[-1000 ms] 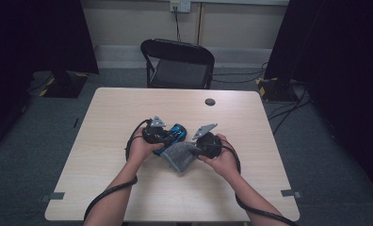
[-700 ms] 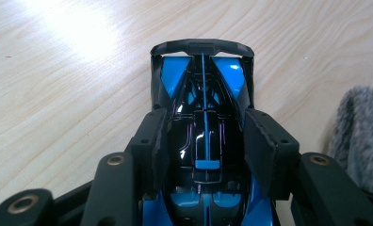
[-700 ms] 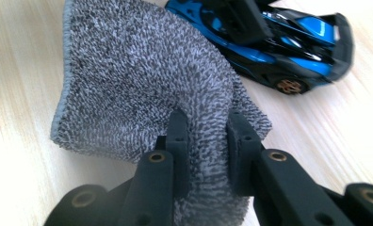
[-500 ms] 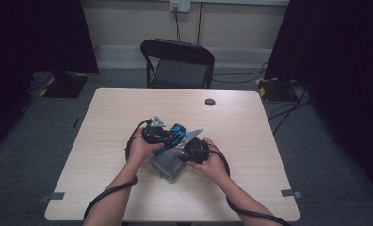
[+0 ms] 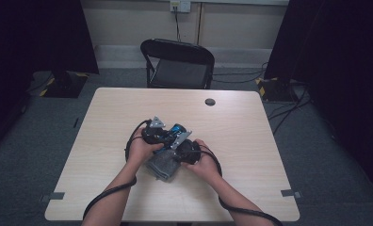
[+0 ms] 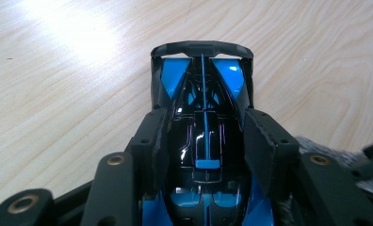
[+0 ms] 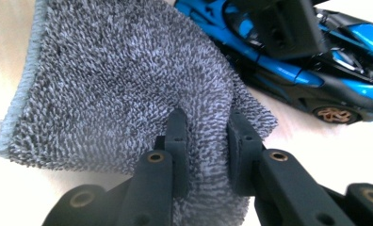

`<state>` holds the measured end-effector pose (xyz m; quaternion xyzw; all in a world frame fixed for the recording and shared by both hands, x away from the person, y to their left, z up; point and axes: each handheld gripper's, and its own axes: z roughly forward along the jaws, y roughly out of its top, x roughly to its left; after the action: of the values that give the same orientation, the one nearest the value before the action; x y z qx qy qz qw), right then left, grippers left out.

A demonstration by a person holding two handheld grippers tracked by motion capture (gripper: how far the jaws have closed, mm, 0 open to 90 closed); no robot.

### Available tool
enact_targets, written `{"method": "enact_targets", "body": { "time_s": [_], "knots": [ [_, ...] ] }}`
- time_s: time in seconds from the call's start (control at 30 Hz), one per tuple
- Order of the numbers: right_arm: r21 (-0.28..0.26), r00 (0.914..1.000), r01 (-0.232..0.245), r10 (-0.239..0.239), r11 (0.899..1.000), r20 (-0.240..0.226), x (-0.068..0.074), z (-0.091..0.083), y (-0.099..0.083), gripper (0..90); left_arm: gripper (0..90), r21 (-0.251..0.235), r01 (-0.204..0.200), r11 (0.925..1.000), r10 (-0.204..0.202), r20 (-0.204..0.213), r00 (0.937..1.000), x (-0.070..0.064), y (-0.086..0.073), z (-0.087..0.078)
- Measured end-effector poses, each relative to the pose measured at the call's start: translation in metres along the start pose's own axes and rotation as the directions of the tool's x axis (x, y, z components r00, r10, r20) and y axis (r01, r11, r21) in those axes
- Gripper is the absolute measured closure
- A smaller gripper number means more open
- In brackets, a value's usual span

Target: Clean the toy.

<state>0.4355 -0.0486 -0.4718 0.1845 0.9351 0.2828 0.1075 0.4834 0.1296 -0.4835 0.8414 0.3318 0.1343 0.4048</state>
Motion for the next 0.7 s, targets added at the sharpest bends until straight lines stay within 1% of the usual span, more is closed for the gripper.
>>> {"method": "enact_targets", "body": {
  "time_s": [0.13, 0.37, 0.47, 0.5, 0.6, 0.63, 0.67, 0.7],
  "knots": [
    [0.000, 0.9999, -0.014, 0.014, 1.000, 0.002, -0.005, 0.003, 0.002, 73.4, 51.4, -0.006, 0.002, 1.0000, -0.002, 0.004, 1.0000, 0.000, -0.001, 0.000],
    [0.009, 0.9996, -0.027, 0.027, 1.000, 0.010, -0.013, 0.003, 0.001, 73.4, 51.4, -0.008, -0.002, 1.0000, 0.002, 0.001, 1.0000, 0.000, -0.001, 0.000],
    [0.012, 0.9988, -0.044, 0.044, 0.999, 0.020, -0.017, 0.003, 0.000, 73.4, 51.4, -0.011, -0.008, 0.9999, 0.008, -0.005, 1.0000, 0.001, -0.002, 0.000],
    [0.014, 0.9988, -0.043, 0.043, 0.999, 0.022, -0.019, 0.002, 0.000, 73.4, 51.4, -0.010, -0.010, 0.9999, 0.010, -0.006, 0.9999, 0.001, -0.002, -0.001],
    [0.022, 0.9981, -0.053, 0.052, 0.998, 0.033, -0.023, 0.001, -0.002, 73.4, 51.5, -0.008, -0.007, 0.9999, 0.007, -0.006, 1.0000, 0.000, -0.001, -0.001],
    [0.021, 0.9977, -0.057, 0.056, 0.998, 0.038, -0.025, 0.001, -0.003, 73.4, 51.5, 0.001, -0.018, 0.9998, 0.018, -0.005, 0.9998, 0.001, -0.001, -0.001],
    [0.021, 0.9973, -0.064, 0.063, 0.998, 0.039, -0.027, 0.001, -0.004, 73.4, 51.5, 0.000, -0.008, 1.0000, 0.008, 0.002, 1.0000, 0.001, -0.001, -0.001],
    [0.018, 0.9968, -0.070, 0.069, 0.997, 0.041, -0.029, 0.000, -0.005, 73.4, 51.5, 0.005, -0.020, 0.9998, 0.020, -0.006, 0.9998, 0.001, -0.001, -0.001]
  ]
}}
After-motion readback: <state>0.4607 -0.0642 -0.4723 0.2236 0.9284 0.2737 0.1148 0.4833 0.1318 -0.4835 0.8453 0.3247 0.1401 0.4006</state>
